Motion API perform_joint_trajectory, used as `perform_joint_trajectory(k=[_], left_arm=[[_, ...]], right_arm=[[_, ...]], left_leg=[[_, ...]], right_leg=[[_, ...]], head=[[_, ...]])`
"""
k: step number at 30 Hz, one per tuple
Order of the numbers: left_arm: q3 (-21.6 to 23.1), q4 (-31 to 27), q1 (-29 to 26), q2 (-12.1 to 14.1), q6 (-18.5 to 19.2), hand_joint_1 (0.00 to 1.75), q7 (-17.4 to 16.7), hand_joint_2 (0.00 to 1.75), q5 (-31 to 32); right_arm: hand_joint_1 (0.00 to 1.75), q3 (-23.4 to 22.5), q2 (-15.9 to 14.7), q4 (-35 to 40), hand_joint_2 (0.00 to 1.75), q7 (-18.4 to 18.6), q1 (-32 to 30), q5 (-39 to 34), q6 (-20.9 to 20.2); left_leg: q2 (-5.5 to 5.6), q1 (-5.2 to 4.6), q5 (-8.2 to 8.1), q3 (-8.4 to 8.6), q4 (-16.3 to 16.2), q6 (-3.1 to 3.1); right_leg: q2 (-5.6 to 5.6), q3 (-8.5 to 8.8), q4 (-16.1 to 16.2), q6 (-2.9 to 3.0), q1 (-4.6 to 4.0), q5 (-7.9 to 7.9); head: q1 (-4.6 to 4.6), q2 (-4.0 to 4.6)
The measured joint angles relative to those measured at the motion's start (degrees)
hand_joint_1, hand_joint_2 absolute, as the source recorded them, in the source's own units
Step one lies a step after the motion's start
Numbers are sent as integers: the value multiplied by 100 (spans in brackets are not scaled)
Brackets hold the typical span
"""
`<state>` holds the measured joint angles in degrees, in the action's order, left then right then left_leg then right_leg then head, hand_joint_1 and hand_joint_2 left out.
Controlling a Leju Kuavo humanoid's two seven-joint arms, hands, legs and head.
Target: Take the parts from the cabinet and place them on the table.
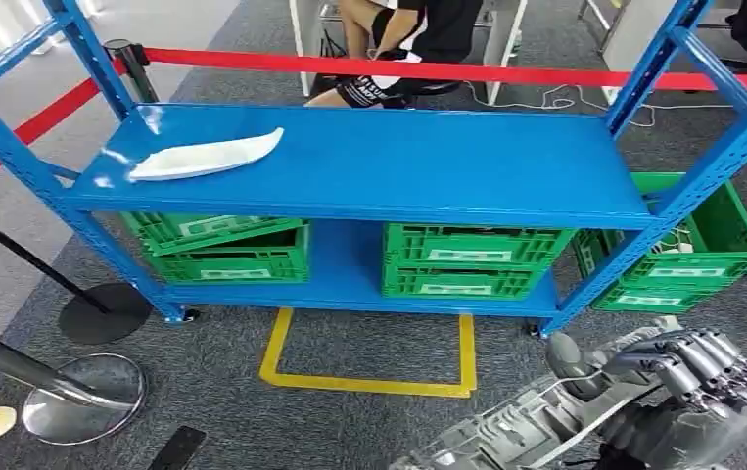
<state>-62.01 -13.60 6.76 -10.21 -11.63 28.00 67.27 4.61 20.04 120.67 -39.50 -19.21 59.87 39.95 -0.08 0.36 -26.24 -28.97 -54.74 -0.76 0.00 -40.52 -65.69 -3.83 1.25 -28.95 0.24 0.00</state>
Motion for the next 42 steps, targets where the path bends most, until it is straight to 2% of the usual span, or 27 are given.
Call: perform_joint_trajectory(k=[1,2,4,6,8,9,10,12,13,15,16,20,22,23,24,25,26,27,30,31,32,34,36,38,40,41,42], left_arm=[[13,2,-2,-2,9,0,-41,175,44],[33,2,-3,-4,15,0,-79,175,70],[90,7,-7,-15,20,0,-125,175,116],[127,7,-1,-20,24,0,-169,175,136],[149,7,1,-22,24,0,-169,175,149],[157,7,2,-22,24,0,-169,175,151],[162,9,8,-24,24,0,-169,175,158],[205,9,5,-29,53,0,-169,175,199],[228,11,10,-35,68,0,-169,175,236],[286,13,23,-59,66,0,-199,175,282],[291,13,30,-59,66,0,-210,175,291],[295,13,33,-61,66,0,-219,175,295],[313,15,43,-68,63,0,-256,175,315],[420,15,50,-81,64,0,-295,175,374],[437,15,56,-81,64,0,-297,175,387],[455,15,66,-83,64,0,-304,175,413],[487,15,88,-109,64,0,-313,175,426],[516,15,103,-116,66,0,-326,175,440],[573,17,93,-127,85,0,-394,175,492],[595,22,99,-140,85,0,-400,175,523],[623,22,105,-151,85,0,-405,175,534],[671,22,109,-166,85,0,-407,175,542],[686,24,110,-168,85,0,-407,175,544],[706,24,112,-170,85,0,-426,175,562],[741,24,126,-177,92,0,-483,175,615],[776,24,126,-179,92,0,-483,175,650],[809,24,128,-179,92,0,-490,175,660]], right_arm=[[175,-15,0,20,175,0,-28,-15,0],[175,-46,0,46,175,4,-68,-26,0],[175,-79,0,107,175,64,-169,26,0],[175,-81,0,195,175,147,-219,96,0],[175,-83,0,258,175,177,-220,135,0],[175,-90,0,297,175,201,-241,153,2],[175,-101,0,322,175,241,-263,188,2],[175,-118,0,363,175,299,-308,255,2],[175,-120,0,391,175,324,-312,273,2],[175,-131,2,468,175,387,-371,330,2],[175,-133,2,479,175,398,-387,339,2],[175,-136,2,490,175,407,-399,348,2],[175,-146,2,518,175,435,-431,372,2],[175,-192,2,651,175,492,-570,378,2],[175,-206,2,691,175,505,-599,391,2],[175,-218,2,741,175,524,-621,411,2],[175,-232,2,800,175,546,-645,437,4],[175,-236,2,842,175,571,-668,459,4],[175,-240,2,933,175,654,-771,542,4],[175,-245,2,973,175,682,-820,568,4],[175,-245,2,995,175,693,-835,590,4],[175,-247,2,1012,175,706,-845,599,4],[175,-249,2,1012,175,708,-885,601,4],[175,-251,2,1016,175,743,-905,660,4],[175,-251,2,1069,175,798,-925,765,4],[175,-251,2,1102,175,822,-931,811,4],[175,-251,2,1132,175,837,-950,837,4]], left_leg=[[-1,-18,74,-89,-7,-10],[-5,-35,149,-192,-13,-17],[-8,-60,287,-390,-31,-8],[-6,-64,399,-553,-59,18],[-1,-96,491,-646,-91,74],[-2,-94,553,-646,-91,102],[-4,-78,600,-652,-84,127],[1,-69,682,-685,-65,197],[7,-59,512,-740,-122,237],[7,-36,-249,-946,-790,301],[7,-32,-372,-991,-961,310],[7,-27,-465,-1029,-1104,317],[7,-18,-680,-1128,-1541,333],[7,8,-335,-784,-1602,355],[7,18,-150,-468,-1168,354],[12,25,-73,-86,-622,355],[36,22,-142,262,-141,347],[65,3,-238,370,154,285],[59,-23,-144,256,134,148],[18,10,-83,215,157,84],[17,2,-43,170,153,27],[-5,-17,49,79,143,-12],[-31,-38,131,-50,114,-22],[-49,-48,202,-168,89,-13],[-47,-48,263,-254,56,16],[-45,-62,285,-293,29,49],[-45,-77,317,-328,-3,78]], right_leg=[[3,-119,-491,-3,-12,-283],[3,-180,-877,-1,-19,-409],[2,39,-951,29,-38,-138],[2,697,-175,83,-60,202],[2,1417,829,112,-87,-94],[10,1423,912,134,-91,-125],[15,1325,919,155,-108,-105],[3,1254,920,273,-96,2],[-18,1183,924,319,-76,56],[-15,1076,924,380,-68,199],[-15,1041,923,382,-68,227],[-15,1016,918,383,-68,252],[-15,919,913,378,-68,328],[-10,620,903,318,-56,548],[-1,558,902,295,-46,605],[11,504,901,268,-35,664],[16,440,890,225,-59,708],[10,409,882,198,-59,778],[17,389,970,82,-46,955],[14,312,928,52,-22,851],[10,231,734,33,-33,574],[11,-17,-206,9,-41,-63],[11,-181,-962,7,-45,-341],[10,189,-640,32,-53,-98],[-6,935,420,76,-59,217],[-37,1200,882,95,-74,82],[-18,1315,1007,122,-99,90]], head=[[-2,2],[-2,0],[-2,2],[-2,2],[-2,0],[-24,0],[7,2],[9,2],[0,2],[-57,2],[-57,2],[-59,2],[-55,0],[-55,0],[-55,2],[-55,2],[-67,0],[-63,0],[-61,2],[-63,2],[-35,2],[-15,0],[-13,0],[-15,2],[-15,2],[-13,2],[-20,2]])
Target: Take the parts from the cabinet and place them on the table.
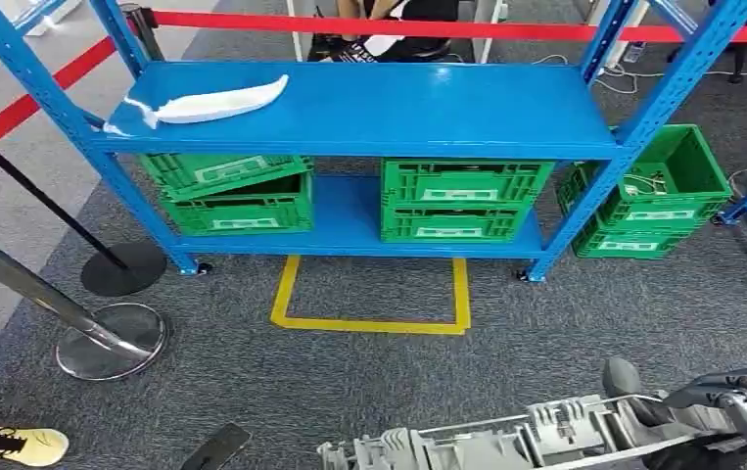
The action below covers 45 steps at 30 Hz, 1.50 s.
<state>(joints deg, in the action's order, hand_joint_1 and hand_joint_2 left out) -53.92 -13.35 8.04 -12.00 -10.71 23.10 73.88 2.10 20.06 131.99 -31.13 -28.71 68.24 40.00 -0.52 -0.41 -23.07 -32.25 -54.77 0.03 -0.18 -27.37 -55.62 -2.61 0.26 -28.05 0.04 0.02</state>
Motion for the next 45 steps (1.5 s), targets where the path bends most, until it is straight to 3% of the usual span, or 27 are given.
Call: perform_joint_trajectory(k=[2,4,6,8,9,10,11,13,15,16,19,21,23,24,25,26,28,29,30,34,35,38,40,41,43,44,45], left_arm=[[35,0,3,-9,7,0,-13,175,24],[55,0,1,-7,9,0,-17,175,39],[61,0,2,-7,9,0,-22,175,46],[74,0,6,-4,22,0,-26,175,52],[90,0,6,-4,42,0,-26,175,55],[105,0,6,-4,61,0,-26,175,55],[118,0,7,-4,76,0,-26,175,55],[148,0,14,-2,94,0,-24,175,55],[159,0,35,-2,96,0,-17,175,55],[168,0,57,-2,98,0,-6,175,55],[183,2,35,-4,116,0,7,175,55],[186,2,23,2,140,0,7,175,55],[188,2,5,13,168,0,4,175,55],[188,2,-13,18,177,0,-4,175,55],[188,2,-37,26,177,0,-11,175,55],[188,2,-52,31,175,0,-11,175,55],[190,2,-60,35,175,0,-11,175,55],[192,2,-52,37,175,0,-9,175,55],[192,2,-52,53,168,0,-11,175,55],[194,2,-49,57,170,0,-9,175,55],[194,2,-49,61,170,0,-9,175,55],[197,2,-48,61,168,0,-9,175,55],[199,2,-62,61,166,0,-9,175,55],[201,2,-68,61,166,0,-9,175,55],[212,2,-66,61,166,0,-9,175,55],[221,2,-62,65,164,0,-11,175,55],[232,2,-56,68,164,0,-11,175,52]], right_arm=[[175,0,0,55,175,29,-76,24,0],[175,2,2,72,175,33,-101,48,0],[175,7,4,92,175,42,-118,48,0],[175,7,4,103,175,46,-137,63,0],[175,7,4,103,175,68,-149,94,0],[175,9,4,103,175,94,-166,116,0],[175,9,4,103,175,109,-181,135,0],[175,13,4,103,175,140,-202,151,0],[175,15,4,127,175,162,-241,160,0],[175,17,4,142,175,164,-253,160,2],[175,26,4,149,175,206,-290,151,2],[175,26,4,149,175,214,-339,155,0],[175,26,4,149,175,230,-339,160,0],[175,26,4,149,175,260,-355,168,0],[175,26,4,147,175,278,-366,175,-2],[175,26,4,147,175,295,-368,190,0],[175,28,4,149,175,319,-369,219,0],[175,33,4,149,175,324,-364,223,0],[175,37,4,147,175,326,-353,238,-2],[175,42,4,149,175,343,-369,238,-2],[175,46,7,151,175,343,-370,238,-2],[175,57,7,149,175,369,-362,247,0],[175,59,7,149,175,389,-362,254,-2],[175,61,7,149,175,400,-363,258,0],[175,61,7,149,175,413,-361,278,-2],[175,61,7,151,175,420,-358,293,0],[175,61,7,153,175,429,-352,321,0]], left_leg=[[-5,15,82,-28,-5,65],[-2,26,59,-78,-37,134],[27,35,-552,-255,-485,208],[32,48,-1169,-516,-1416,250],[32,47,-1247,-568,-1759,256],[32,47,-1132,-532,-1863,255],[32,47,-890,-417,-1794,249],[45,47,-406,116,-1130,213],[154,33,-664,958,-25,160],[150,37,-844,1068,299,99],[103,17,-705,962,207,-30],[42,24,-621,899,207,-117],[-6,16,-533,797,202,-132],[-35,13,-499,748,197,-130],[-63,11,-468,702,188,-124],[-84,11,-446,668,178,-110],[-111,19,-431,633,142,-88],[-121,13,-439,628,100,-62],[-133,-33,-451,579,67,-21],[-169,-20,-413,526,34,86],[-113,-14,-492,495,-27,128],[-20,17,-1189,-85,-1207,201],[-10,23,-1371,-420,-1875,205],[-9,24,-1221,-374,-1777,197],[4,27,-709,32,-958,165],[64,29,-494,296,-453,144],[186,31,-446,461,-114,124]], right_leg=[[16,-96,-69,53,-16,43],[11,-216,-50,168,30,142],[7,-319,-57,255,26,263],[19,-535,-60,259,25,408],[29,-636,-60,258,24,478],[39,-728,-60,255,25,542],[48,-822,-62,245,25,616],[87,-1012,-63,204,25,770],[118,-1101,-103,144,-11,875],[112,-1121,-113,124,-17,931],[151,-1132,-33,30,18,1122],[75,-1312,-475,-25,32,651],[67,-1643,-1523,-65,32,79],[66,-1727,-1887,-74,32,-83],[63,-1685,-1977,-74,32,-120],[58,-1469,-1789,-66,32,-40],[11,-760,-803,-46,33,280],[-85,-432,-276,-35,31,297],[-126,-316,-160,2,0,209],[-34,-449,-185,160,16,286],[-29,-461,-180,195,29,308],[13,-584,-182,268,26,371],[69,-660,-186,266,25,423],[99,-682,-186,257,25,450],[167,-710,-186,228,26,497],[190,-717,-186,205,28,516],[208,-738,-196,174,8,539]], head=[[7,-2],[5,0],[-13,-2],[-15,0],[-19,-2],[-17,0],[-17,0],[-17,0],[-20,0],[-4,0],[0,0],[40,-2],[48,0],[53,0],[48,-2],[48,-2],[50,-2],[50,0],[59,0],[48,-2],[44,-2],[0,0],[2,0],[0,0],[2,-2],[0,0],[0,-2]])
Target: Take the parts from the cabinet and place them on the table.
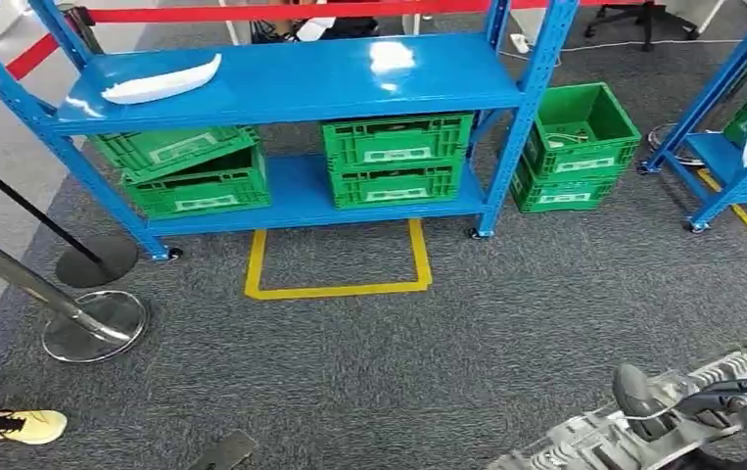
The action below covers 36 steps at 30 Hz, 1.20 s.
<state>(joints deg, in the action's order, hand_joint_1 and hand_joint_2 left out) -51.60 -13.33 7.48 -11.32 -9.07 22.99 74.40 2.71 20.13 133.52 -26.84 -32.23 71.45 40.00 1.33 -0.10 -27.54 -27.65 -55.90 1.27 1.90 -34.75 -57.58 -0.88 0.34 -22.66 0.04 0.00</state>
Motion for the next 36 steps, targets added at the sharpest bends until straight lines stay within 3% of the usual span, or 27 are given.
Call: perform_joint_trajectory(k=[1,3,5,6,7,9,10,11,12,14,15,16,19,20,21,24,25,26,27,29,30,31,34,35,36], left_arm=[[11,0,17,-2,0,0,0,175,0],[35,0,11,-4,-9,0,-9,175,0],[63,2,22,-18,-28,0,-9,175,-2],[63,2,34,-18,-35,0,-13,175,-13],[63,2,31,-17,-39,0,-15,175,-24],[63,2,7,-15,-44,0,-26,175,-59],[63,2,-1,-15,-44,0,-28,175,-68],[63,2,-5,-15,-44,0,-33,175,-70],[63,2,-5,-17,-44,0,-37,175,-72],[63,2,3,-22,-44,0,-65,175,-85],[63,2,4,-22,-44,0,-70,175,-87],[63,2,8,-15,-42,0,-87,175,-109],[63,2,8,-15,15,0,-101,175,-131],[63,2,11,-15,17,0,-101,175,-136],[63,2,13,-15,17,0,-101,175,-140],[63,2,4,-15,44,0,-101,175,-175],[61,2,-7,-15,92,0,-101,175,-186],[61,4,-19,-15,151,0,-101,175,-188],[61,4,-26,-15,182,0,-101,175,-188],[61,4,-24,-7,208,0,-103,175,-190],[61,4,-23,-4,208,0,-105,175,-190],[61,4,-17,-4,208,0,-124,175,-199],[61,4,-25,-4,205,0,-133,175,-236],[61,4,-19,-7,203,0,-131,175,-238],[61,4,-13,-9,192,0,-133,175,-238]], right_arm=[[175,0,0,13,175,28,8,4,0],[175,0,0,26,175,55,5,2,0],[175,0,0,33,175,66,-3,0,0],[175,0,0,48,175,66,0,-11,2],[175,-2,0,55,175,66,15,-13,0],[175,-2,0,57,175,66,11,-20,0],[175,-4,0,57,175,66,12,-26,0],[175,-4,0,57,175,66,13,-37,0],[175,-4,0,59,175,66,13,-50,0],[175,-4,0,65,175,63,16,-55,0],[175,-4,0,77,175,59,27,-57,0],[175,-4,0,79,175,57,38,-59,0],[175,-9,0,107,175,59,37,-59,0],[175,-9,0,111,175,59,38,-57,0],[175,-9,0,120,175,59,39,-55,0],[175,-11,0,120,175,61,51,-55,0],[175,-13,0,120,175,61,50,-61,0],[175,-24,0,120,175,61,51,-72,0],[175,-31,0,120,175,59,51,-90,0],[175,-46,0,122,175,46,59,-103,2],[175,-50,0,129,175,46,70,-114,7],[175,-50,0,140,175,48,79,-127,7],[175,-50,0,146,175,52,69,-136,9],[175,-50,0,162,175,66,68,-136,9],[175,-52,0,170,175,68,59,-138,11]], left_leg=[[-6,14,-29,-2,114,-17],[-22,-22,-2,-58,75,-76],[-85,17,89,-70,110,-177],[-103,16,104,-86,109,-201],[-122,16,122,-101,109,-232],[-181,10,146,-147,100,-237],[-218,8,155,-166,96,-239],[-248,8,164,-172,95,-232],[-272,8,166,-170,94,-228],[-304,11,158,-157,78,-203],[-319,-4,148,-162,59,-170],[-321,-41,129,-179,22,-128],[-364,-28,169,-201,31,-61],[-363,-23,133,-215,16,-20],[-272,-16,5,-266,-111,26],[-194,9,-681,-873,-1390,80],[-193,9,-796,-1058,-1772,84],[-192,11,-735,-1098,-1844,85],[-191,13,-555,-1003,-1657,80],[-156,26,-53,-551,-759,57],[-31,42,128,-303,-274,48],[67,47,87,-187,11,32],[26,7,92,-248,-27,-55],[-14,31,136,-247,10,-116],[-60,49,157,-245,19,-152]], right_leg=[[33,-58,-43,-19,-27,16],[57,-78,12,-98,0,87],[51,-143,-1,-160,15,95],[-35,-209,-168,-182,14,-68],[-100,-370,-578,-212,20,-350],[-140,-759,-1561,-259,22,-816],[-143,-861,-1849,-270,23,-915],[-145,-807,-1830,-275,23,-859],[-153,-588,-1531,-268,22,-693],[-254,61,-452,-249,24,-291],[-384,257,-72,-237,17,-332],[-325,308,-43,-160,5,-316],[-256,237,-85,-58,-24,-301],[-232,240,-56,-5,12,-267],[-220,223,-55,20,21,-254],[-155,140,-57,91,22,-220],[-126,118,-59,90,22,-209],[-89,109,-59,86,23,-198],[-50,107,-60,73,25,-190],[21,113,-60,44,30,-172],[52,108,-60,23,31,-160],[87,68,-113,-16,-19,-164],[155,28,-51,-121,27,-90],[178,10,-51,-159,28,-83],[64,-55,-148,-177,31,-161]], head=[[0,0],[-7,0],[-9,0],[35,2],[72,2],[77,2],[72,2],[74,0],[77,2],[77,0],[74,0],[70,0],[63,0],[70,2],[52,0],[31,2],[31,2],[31,2],[31,0],[33,0],[31,0],[24,2],[33,2],[22,0],[37,0]])
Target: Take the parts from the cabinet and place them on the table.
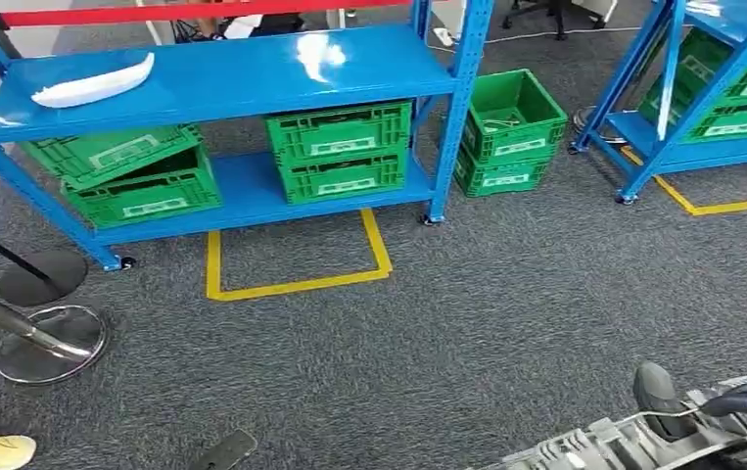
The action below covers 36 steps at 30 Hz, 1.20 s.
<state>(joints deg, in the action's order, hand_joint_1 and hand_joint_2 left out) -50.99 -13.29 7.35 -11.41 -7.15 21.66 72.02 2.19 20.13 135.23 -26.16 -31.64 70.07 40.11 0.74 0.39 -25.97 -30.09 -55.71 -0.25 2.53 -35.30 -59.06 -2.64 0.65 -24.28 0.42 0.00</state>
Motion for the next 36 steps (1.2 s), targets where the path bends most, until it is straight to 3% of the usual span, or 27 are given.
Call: perform_joint_trajectory(k=[1,3,4,5,6,7,9,10,11,14,15,16,19,20,21,22,24,25,26,27,29,30,31,32,34,35,36], left_arm=[[0,0,0,0,-15,0,0,175,-2],[0,0,-22,0,-28,0,0,175,-2],[0,0,-30,2,-42,0,0,175,-2],[0,0,-33,2,-41,0,0,175,-4],[0,0,-34,2,-41,0,-2,175,-4],[0,0,-30,0,-39,0,-2,175,-4],[2,0,-27,-9,-31,0,-2,175,-4],[0,0,-26,-2,-22,0,-2,175,-7],[2,0,-25,2,-15,0,-2,175,-7],[0,0,-22,0,-4,0,-2,175,-7],[2,0,-18,2,-4,0,-2,175,-7],[2,0,-15,0,-4,0,-2,175,-7],[2,0,-28,0,4,0,-2,175,-7],[2,2,-37,0,26,0,-2,175,-7],[2,2,-43,0,44,0,-2,175,-7],[2,2,-41,0,48,0,-2,175,-7],[2,2,-32,9,53,0,-2,175,-7],[2,2,-29,13,61,0,-2,175,-7],[2,2,-15,17,70,0,-2,175,-7],[2,2,-6,17,81,0,-2,175,-2],[2,2,-7,20,98,0,-4,175,-2],[2,2,-3,15,98,0,-4,175,-2],[2,2,3,15,98,0,-4,175,-2],[2,2,-2,17,101,0,-4,175,-2],[2,2,-31,20,127,0,-4,175,-2],[2,2,-38,20,133,0,-4,175,-2],[2,2,-41,20,136,0,-4,175,-2]], right_arm=[[175,0,0,11,175,0,13,2,0],[175,0,0,13,175,7,15,4,0],[175,-2,0,13,175,13,14,4,0],[175,-2,0,13,175,17,15,4,0],[175,-2,0,13,175,17,15,4,0],[175,-2,0,15,175,17,15,2,0],[175,-2,0,24,175,17,16,2,0],[175,-2,0,28,175,17,33,0,0],[175,-2,0,37,175,15,32,-6,0],[175,-7,0,44,175,15,30,-7,0],[175,-4,0,46,175,13,28,-4,0],[175,-4,0,48,175,15,35,-7,0],[175,-4,0,48,175,13,35,-11,0],[175,-4,0,48,175,9,35,-13,0],[175,-4,0,48,175,7,35,-15,0],[175,-7,0,48,175,7,37,-17,0],[175,-7,0,48,175,-11,46,-17,0],[175,-7,0,48,175,-11,49,-22,0],[175,-9,0,48,175,-11,52,-46,0],[175,-13,0,48,175,-11,47,-55,0],[175,-22,0,48,175,-18,42,-68,0],[175,-24,0,48,175,-22,41,-74,0],[175,-28,0,50,175,-20,40,-94,0],[175,-28,0,48,175,-20,58,-105,0],[175,-31,0,48,175,-20,55,-125,0],[175,-33,0,48,175,-17,52,-131,0],[175,-39,0,48,175,-13,54,-140,0]], left_leg=[[-10,0,1,-2,0,-33],[-89,-8,3,-14,-1,-52],[-125,-11,4,-20,-3,-54],[-164,-12,4,-19,-3,-54],[-191,-12,3,-11,-4,-53],[-215,-11,0,-1,-4,-48],[-251,-5,-22,32,-15,-8],[-264,-56,-35,29,-27,35],[-267,-61,-42,23,-42,63],[-319,-47,-4,20,-19,148],[-278,-31,-51,5,-50,202],[-196,-33,-212,-68,-223,232],[-135,-28,-899,-728,-1613,257],[-133,-28,-935,-856,-1864,254],[-132,-28,-833,-839,-1833,245],[-129,-28,-627,-705,-1561,229],[-39,-29,-145,-181,-563,173],[98,-29,-62,46,-159,134],[100,-26,-113,75,3,128],[80,-46,-100,59,-10,122],[43,-73,-69,57,-1,47],[-3,-23,0,76,64,0],[-29,-23,22,70,69,-18],[-59,-21,24,62,70,-48],[-151,-22,27,30,66,-53],[-193,-22,33,19,64,-49],[-243,-20,41,12,62,-41]], right_leg=[[-122,-103,-236,-25,-7,-177],[-197,-525,-1202,-66,-1,-662],[-204,-710,-1614,-80,-1,-810],[-206,-765,-1755,-85,0,-813],[-211,-674,-1634,-83,0,-702],[-221,-453,-1255,-75,0,-493],[-372,189,-152,-65,4,-90],[-452,266,34,-40,-39,-205],[-376,300,51,35,-18,-159],[-299,240,28,139,-40,-133],[-284,243,50,184,-8,-105],[-262,230,50,212,-2,-98],[-188,160,49,273,-9,-70],[-156,147,49,274,-10,-62],[-114,142,49,271,-10,-52],[-70,140,49,258,-10,-41],[12,143,49,227,-7,-15],[40,144,48,203,0,0],[79,117,15,177,-41,-8],[95,105,46,138,-23,17],[141,101,103,56,5,68],[122,48,72,24,4,60],[-33,-4,-36,9,-2,-41],[-135,-149,-383,-19,-2,-313],[-199,-561,-1356,-66,8,-816],[-205,-676,-1645,-83,8,-923],[-210,-665,-1688,-98,12,-905]], head=[[42,0],[57,0],[59,2],[55,0],[59,2],[57,2],[57,2],[61,2],[46,0],[48,0],[48,2],[31,0],[26,2],[24,2],[26,2],[26,2],[24,0],[24,2],[33,0],[37,0],[26,0],[17,0],[43,2],[66,0],[66,2],[65,2],[63,2]])
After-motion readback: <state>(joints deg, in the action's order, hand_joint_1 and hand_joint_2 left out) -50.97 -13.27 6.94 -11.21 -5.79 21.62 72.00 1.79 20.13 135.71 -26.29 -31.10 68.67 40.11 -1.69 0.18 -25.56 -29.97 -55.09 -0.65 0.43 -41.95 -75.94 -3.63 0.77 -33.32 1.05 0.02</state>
